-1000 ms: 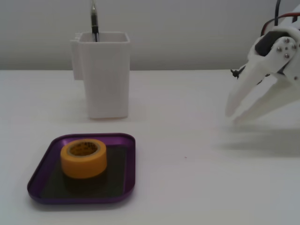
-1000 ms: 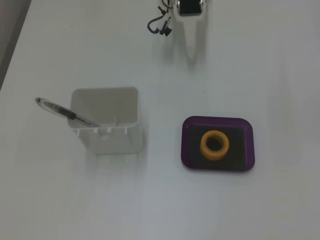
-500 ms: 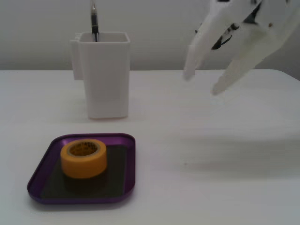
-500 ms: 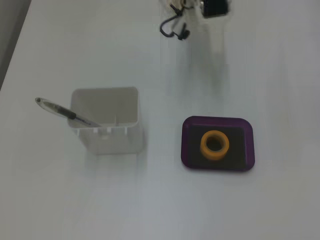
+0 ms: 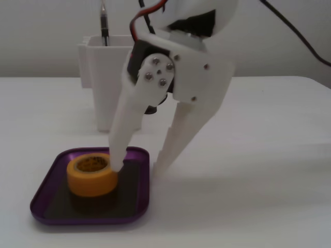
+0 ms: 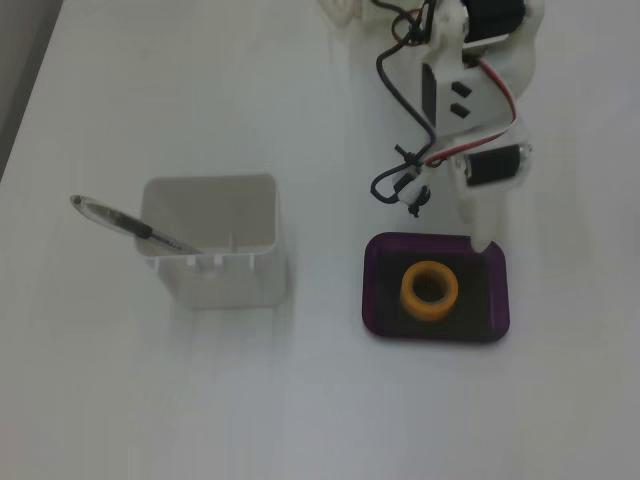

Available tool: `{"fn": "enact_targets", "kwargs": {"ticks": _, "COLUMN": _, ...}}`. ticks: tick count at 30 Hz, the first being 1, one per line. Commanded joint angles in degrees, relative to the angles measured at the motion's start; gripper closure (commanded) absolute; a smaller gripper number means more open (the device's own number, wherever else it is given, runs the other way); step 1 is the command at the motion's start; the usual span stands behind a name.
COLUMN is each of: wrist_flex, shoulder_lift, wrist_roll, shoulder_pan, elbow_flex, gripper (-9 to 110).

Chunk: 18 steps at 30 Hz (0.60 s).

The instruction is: Remove the yellow tape from the box.

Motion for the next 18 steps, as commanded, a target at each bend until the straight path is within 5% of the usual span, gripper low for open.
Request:
{"fn": "enact_targets", "kwargs": {"ticks": 1, "wrist_flex": -1.1, "shoulder_lift": -1.5, "wrist_roll": -0.1, "shoulder_pan": 2.5, "elbow_flex": -5.4, "gripper": 88}}
{"fn": "enact_targets", "kwargs": {"ticks": 18, "wrist_flex": -2.5, "shoulder_lift": -10.0, "wrist_roll": -0.8, "shoulder_pan": 4.8, "elbow_flex": -9.4, "gripper": 88}}
